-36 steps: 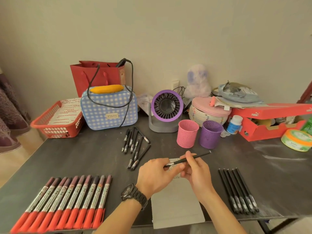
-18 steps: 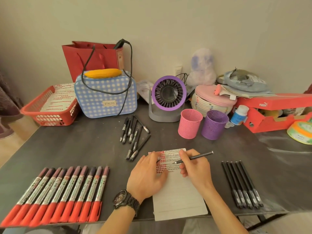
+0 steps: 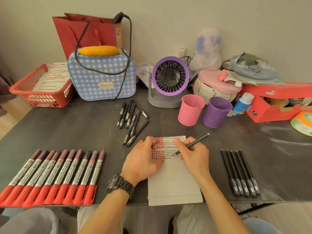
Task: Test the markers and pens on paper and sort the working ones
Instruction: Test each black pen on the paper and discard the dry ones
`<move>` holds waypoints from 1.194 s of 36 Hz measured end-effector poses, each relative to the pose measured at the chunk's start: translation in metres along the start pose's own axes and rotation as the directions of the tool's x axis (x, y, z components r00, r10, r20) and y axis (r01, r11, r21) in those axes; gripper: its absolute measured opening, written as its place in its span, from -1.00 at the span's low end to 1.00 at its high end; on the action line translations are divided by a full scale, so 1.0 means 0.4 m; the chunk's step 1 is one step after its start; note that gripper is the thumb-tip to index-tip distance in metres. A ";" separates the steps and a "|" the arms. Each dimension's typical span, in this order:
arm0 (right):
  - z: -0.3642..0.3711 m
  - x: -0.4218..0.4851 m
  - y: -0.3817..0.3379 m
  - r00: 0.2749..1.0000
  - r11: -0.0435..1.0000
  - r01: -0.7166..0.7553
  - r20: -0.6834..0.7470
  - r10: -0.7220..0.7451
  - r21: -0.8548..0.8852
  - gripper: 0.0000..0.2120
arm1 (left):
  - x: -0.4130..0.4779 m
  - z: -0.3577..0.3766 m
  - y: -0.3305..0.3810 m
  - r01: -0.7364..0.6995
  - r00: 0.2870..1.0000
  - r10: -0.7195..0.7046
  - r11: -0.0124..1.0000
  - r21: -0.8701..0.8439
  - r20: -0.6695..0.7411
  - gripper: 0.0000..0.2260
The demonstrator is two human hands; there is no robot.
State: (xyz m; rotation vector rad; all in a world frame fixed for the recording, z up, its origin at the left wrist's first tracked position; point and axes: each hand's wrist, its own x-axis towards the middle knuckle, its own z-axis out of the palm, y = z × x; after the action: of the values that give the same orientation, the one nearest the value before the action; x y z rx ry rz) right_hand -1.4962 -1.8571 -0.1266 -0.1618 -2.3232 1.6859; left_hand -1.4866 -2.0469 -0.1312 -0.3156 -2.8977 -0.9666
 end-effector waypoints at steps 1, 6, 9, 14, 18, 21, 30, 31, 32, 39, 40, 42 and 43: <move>0.004 -0.004 0.001 1.000 1.000 0.021 -0.015 -0.021 -0.013 -0.59 | -0.001 0.000 0.001 0.001 1.000 -0.001 1.000 -0.003 -0.006 -0.60; 0.000 -0.004 0.006 0.999 0.999 0.027 -0.038 -0.028 -0.027 -0.62 | -0.003 0.001 0.006 0.015 1.000 -0.015 1.000 -0.024 -0.015 -0.65; -0.001 -0.004 0.010 0.999 0.999 0.019 -0.030 -0.020 -0.039 -0.64 | -0.003 0.001 0.004 0.027 1.000 -0.027 1.000 -0.013 -0.001 -0.68; 0.000 -0.004 0.007 0.999 0.999 0.018 -0.026 -0.020 -0.044 -0.58 | -0.004 0.000 0.005 0.036 0.999 -0.036 0.999 -0.008 -0.002 -0.67; 0.002 -0.007 0.004 1.000 0.999 0.013 -0.009 -0.013 -0.037 -0.59 | -0.004 -0.001 0.006 0.031 1.000 -0.031 0.999 -0.014 0.000 -0.71; 0.000 -0.008 0.002 1.000 0.999 0.016 -0.005 -0.016 -0.036 -0.61 | -0.003 -0.002 0.007 0.041 0.999 -0.041 0.999 -0.014 0.003 -0.71; 0.000 -0.008 0.001 1.000 0.999 0.010 -0.002 -0.010 -0.031 -0.62 | -0.003 -0.002 0.005 0.050 0.999 -0.050 0.998 -0.030 0.013 -0.68; 0.000 -0.008 0.002 1.000 1.000 0.006 0.001 -0.006 -0.029 -0.63 | -0.004 -0.003 0.005 0.053 0.998 -0.053 0.998 -0.036 0.015 -0.68; 0.001 -0.008 0.003 1.000 1.000 0.003 0.003 -0.003 -0.030 -0.64 | -0.005 -0.004 0.006 0.056 0.998 -0.055 0.998 -0.040 0.017 -0.70; 0.001 -0.007 0.007 1.000 0.999 0.021 0.002 -0.021 -0.031 -0.67 | -0.004 -0.006 0.004 0.037 0.999 -0.037 0.997 -0.067 -0.002 -0.66; 0.001 -0.007 0.007 1.000 0.999 0.022 0.003 -0.022 -0.031 -0.68 | -0.004 -0.005 0.004 0.034 0.999 -0.034 0.997 -0.073 -0.007 -0.66; 0.002 -0.006 0.009 1.000 0.999 0.021 -0.004 -0.021 -0.027 -0.68 | -0.004 -0.004 0.004 0.029 0.999 -0.030 0.997 -0.076 -0.010 -0.69; 0.002 -0.006 0.011 1.000 0.999 0.020 -0.008 -0.021 -0.025 -0.67 | -0.003 -0.003 0.004 0.029 1.000 -0.029 0.997 -0.073 -0.008 -0.70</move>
State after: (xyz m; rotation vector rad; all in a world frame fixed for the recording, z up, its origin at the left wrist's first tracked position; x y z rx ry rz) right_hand -1.4945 -1.8571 -0.1313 -0.1488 -2.3333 1.6439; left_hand -1.4850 -2.0467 -0.1295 -0.2737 -2.8718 -1.0774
